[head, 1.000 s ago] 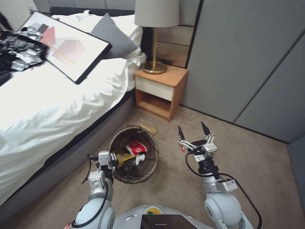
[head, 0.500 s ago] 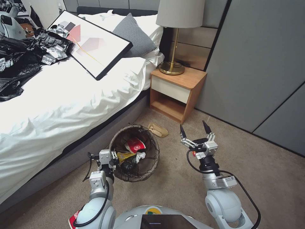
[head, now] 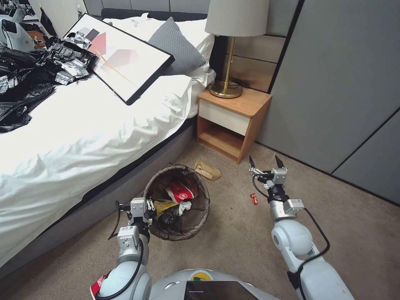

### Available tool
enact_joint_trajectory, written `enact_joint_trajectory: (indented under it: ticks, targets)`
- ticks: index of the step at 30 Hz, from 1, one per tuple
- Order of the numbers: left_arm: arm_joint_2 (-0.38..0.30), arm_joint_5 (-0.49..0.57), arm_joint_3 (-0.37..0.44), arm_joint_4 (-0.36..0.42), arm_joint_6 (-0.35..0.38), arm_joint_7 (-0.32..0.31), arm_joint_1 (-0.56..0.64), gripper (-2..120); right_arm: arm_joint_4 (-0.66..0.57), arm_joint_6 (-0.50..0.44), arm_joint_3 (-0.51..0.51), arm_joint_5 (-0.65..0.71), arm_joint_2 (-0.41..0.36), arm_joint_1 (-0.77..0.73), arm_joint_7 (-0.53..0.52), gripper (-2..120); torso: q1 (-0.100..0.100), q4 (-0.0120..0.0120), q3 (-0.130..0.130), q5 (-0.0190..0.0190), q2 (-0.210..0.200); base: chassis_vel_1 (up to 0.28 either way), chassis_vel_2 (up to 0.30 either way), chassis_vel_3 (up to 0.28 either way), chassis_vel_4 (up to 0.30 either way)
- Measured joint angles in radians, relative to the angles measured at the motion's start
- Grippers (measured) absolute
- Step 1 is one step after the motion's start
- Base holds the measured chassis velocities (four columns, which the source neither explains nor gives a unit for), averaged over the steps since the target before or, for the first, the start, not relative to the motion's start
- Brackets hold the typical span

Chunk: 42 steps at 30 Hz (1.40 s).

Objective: Pick up the trash bin, then pick up the garbage from the floor and place it into the trash bin.

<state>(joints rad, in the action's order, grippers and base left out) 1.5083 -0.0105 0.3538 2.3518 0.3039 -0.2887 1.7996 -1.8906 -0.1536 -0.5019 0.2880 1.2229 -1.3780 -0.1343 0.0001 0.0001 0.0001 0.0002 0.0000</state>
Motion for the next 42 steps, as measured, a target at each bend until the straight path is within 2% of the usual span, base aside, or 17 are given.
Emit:
enact_joint_trajectory:
  ticks: [3,6,12,13,14,16,19,42]
  targets:
    - [0.0,-0.003,0.0,0.003,0.0,0.0,0.004,0,0.059,0.03,0.002,0.004,-0.005,0.028,0.007,100,0.0,0.0001,0.0,-0.0001,0.0,0.0,0.0,0.0,0.0]
    - [0.001,-0.007,0.0,0.004,-0.004,0.0,0.01,0,0.161,0.11,0.005,0.01,-0.01,0.061,0.007,100,0.0,-0.0001,0.0,-0.0003,0.0,0.0,0.0,0.0,0.0]
    - [0.002,-0.009,-0.004,0.004,-0.005,0.0,0.008,0,0.272,0.156,0.007,0.002,-0.011,0.088,0.03,100,0.0,-0.0002,0.0,-0.0003,0.0,0.0,0.0,0.0,0.0]
    - [0.002,-0.009,-0.004,0.004,-0.005,0.0,0.008,0,0.272,0.156,0.007,0.002,-0.011,0.088,0.03,100,0.0,-0.0002,0.0,-0.0003,0.0,0.0,0.0,0.0,0.0]
    - [0.003,-0.011,-0.006,0.002,-0.005,0.0,0.007,0,0.352,0.157,0.014,-0.023,-0.01,0.112,0.04,100,0.0,0.0001,0.0,-0.0002,0.0,0.0,0.0,0.0,0.0]
    - [0.003,-0.013,-0.008,0.001,-0.006,0.0,0.008,0,0.415,0.15,0.019,-0.042,-0.006,0.133,0.058,100,0.0,-0.0003,0.0,-0.0002,0.0,0.0,0.0,0.0,0.0]
    - [0.003,-0.015,-0.009,0.001,-0.007,-0.001,0.01,0,0.471,0.148,0.021,-0.049,-0.001,0.152,0.077,100,0.0,-0.0001,0.0,0.0,0.0,0.0,0.0,0.0,0.0]
    - [0.008,-0.02,-0.009,-0.006,-0.011,-0.006,0.015,0,0.749,0.108,0.039,-0.106,0.032,0.274,0.157,100,0.0,0.0,0.0,-0.0003,0.0,0.0,0.0,0.0,0.0]
